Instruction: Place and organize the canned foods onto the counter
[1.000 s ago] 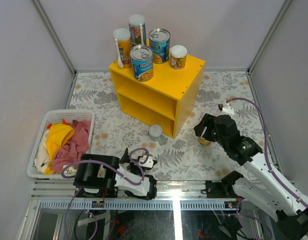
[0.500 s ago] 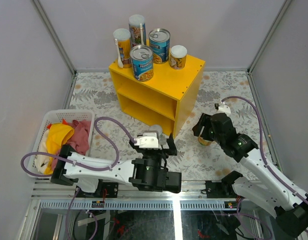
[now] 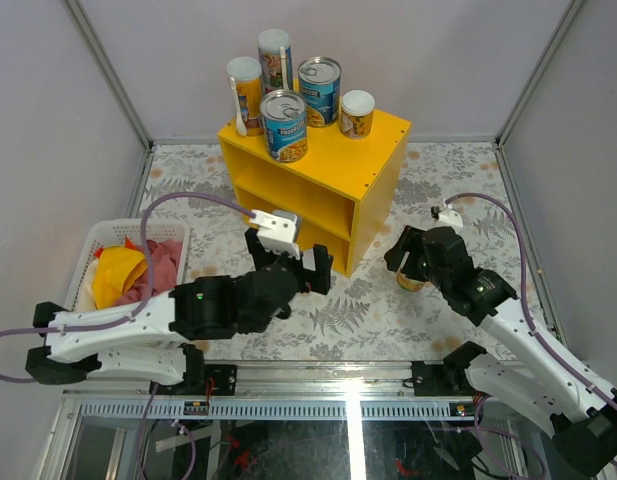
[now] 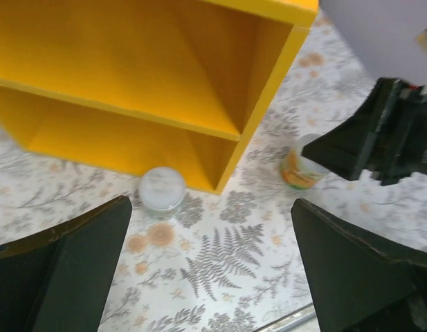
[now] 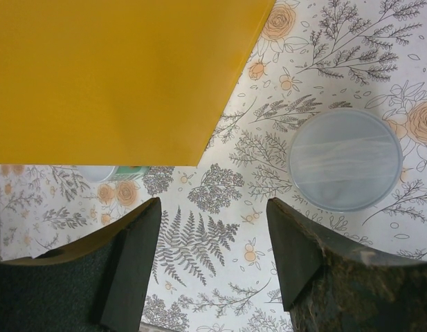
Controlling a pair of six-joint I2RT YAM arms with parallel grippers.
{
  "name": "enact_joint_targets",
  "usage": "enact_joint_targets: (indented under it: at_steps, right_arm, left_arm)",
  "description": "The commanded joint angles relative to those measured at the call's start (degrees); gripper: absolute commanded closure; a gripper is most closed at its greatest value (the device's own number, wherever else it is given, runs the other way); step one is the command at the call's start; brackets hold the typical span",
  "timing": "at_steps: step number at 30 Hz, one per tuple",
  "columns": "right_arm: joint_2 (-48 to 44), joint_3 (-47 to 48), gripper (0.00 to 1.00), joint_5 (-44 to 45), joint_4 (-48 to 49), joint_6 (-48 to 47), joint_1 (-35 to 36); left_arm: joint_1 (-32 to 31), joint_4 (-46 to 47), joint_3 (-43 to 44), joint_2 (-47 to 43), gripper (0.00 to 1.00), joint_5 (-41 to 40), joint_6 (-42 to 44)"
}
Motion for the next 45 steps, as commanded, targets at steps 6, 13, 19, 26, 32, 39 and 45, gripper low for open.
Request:
enact_joint_targets:
  at_steps: [6, 13, 19, 26, 32, 39, 45]
  right_arm:
    - [-3.2, -0.8, 0.31, 0.2, 2.7, 2.3, -0.4]
    - [-4.8, -2.0, 0.31, 1.1, 2.9, 3.8, -0.4]
    - [-5.9, -3.7, 0.31, 1.7, 3.8, 5.0, -0.4]
    - [-6.1, -5.7, 0.30, 2.5, 5.1, 6.1, -0.4]
    - [-5.3, -6.8, 0.31, 3.2, 6.5, 6.5, -0.4]
    - [-3.5, -6.7, 0.30, 3.7, 7.6, 6.0, -0.4]
    - [-1.4, -6.2, 0.30, 4.1, 8.3, 5.0, -0.4]
  left_arm:
    - [11.7, 38.7, -22.4, -11.9, 0.00, 37.1, 11.7]
    - [15.4, 47.5, -33.2, -11.4, 0.00, 44.7, 14.3]
    - [16.3, 62.1, -49.1, -14.1, 0.00, 33.0, 17.9]
    - [17.2, 77.8, -58.3, -7.0, 0.00, 27.0, 18.4]
    - [20.1, 87.9, -59.3, 3.3, 0.00, 28.3, 19.9]
    - [25.5, 97.4, -59.3, 12.1, 0.00, 30.0, 21.0]
    - [27.7, 104.5, -57.2, 19.8, 0.00, 32.3, 22.5]
